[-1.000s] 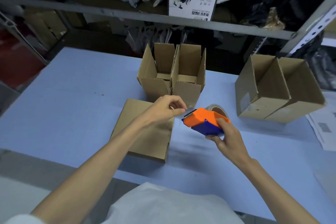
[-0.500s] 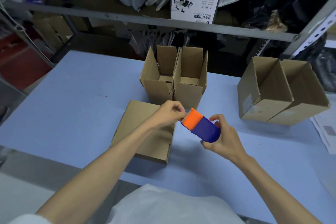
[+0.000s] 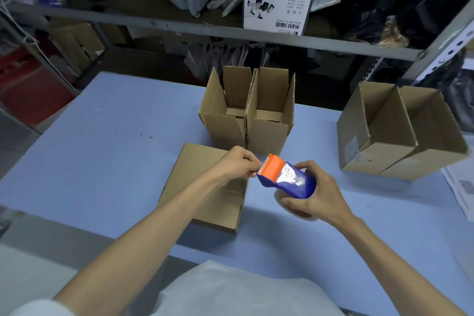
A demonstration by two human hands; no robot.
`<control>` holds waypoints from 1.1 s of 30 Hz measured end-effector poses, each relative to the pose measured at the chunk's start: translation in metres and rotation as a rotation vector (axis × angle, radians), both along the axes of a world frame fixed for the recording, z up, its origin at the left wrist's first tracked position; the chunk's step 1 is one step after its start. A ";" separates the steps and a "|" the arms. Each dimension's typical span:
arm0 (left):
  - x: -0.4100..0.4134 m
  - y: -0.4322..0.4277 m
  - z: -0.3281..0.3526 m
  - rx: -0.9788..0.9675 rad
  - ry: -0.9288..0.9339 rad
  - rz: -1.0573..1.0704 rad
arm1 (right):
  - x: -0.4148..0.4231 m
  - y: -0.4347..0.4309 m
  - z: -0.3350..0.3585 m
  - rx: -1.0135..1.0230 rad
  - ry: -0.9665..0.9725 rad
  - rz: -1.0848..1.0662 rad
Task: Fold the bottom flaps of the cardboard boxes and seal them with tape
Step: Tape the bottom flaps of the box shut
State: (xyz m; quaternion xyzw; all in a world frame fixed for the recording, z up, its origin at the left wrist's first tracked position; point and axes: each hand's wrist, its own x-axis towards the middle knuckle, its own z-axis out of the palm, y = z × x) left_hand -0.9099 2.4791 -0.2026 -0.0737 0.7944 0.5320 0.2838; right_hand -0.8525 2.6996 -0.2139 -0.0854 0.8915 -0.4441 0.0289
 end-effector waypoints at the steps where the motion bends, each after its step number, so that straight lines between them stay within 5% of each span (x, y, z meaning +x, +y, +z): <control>1: 0.000 -0.001 -0.001 0.007 -0.013 0.028 | -0.002 0.001 0.000 -0.004 -0.008 0.012; 5: -0.001 -0.004 -0.006 -0.021 -0.032 0.158 | -0.010 0.000 0.001 0.064 0.024 0.072; 10: 0.006 -0.003 -0.016 -0.305 0.154 0.178 | -0.019 -0.012 0.001 0.161 0.134 0.137; 33: 0.029 -0.034 -0.032 -0.352 0.204 0.280 | -0.022 0.016 -0.017 0.449 0.057 0.193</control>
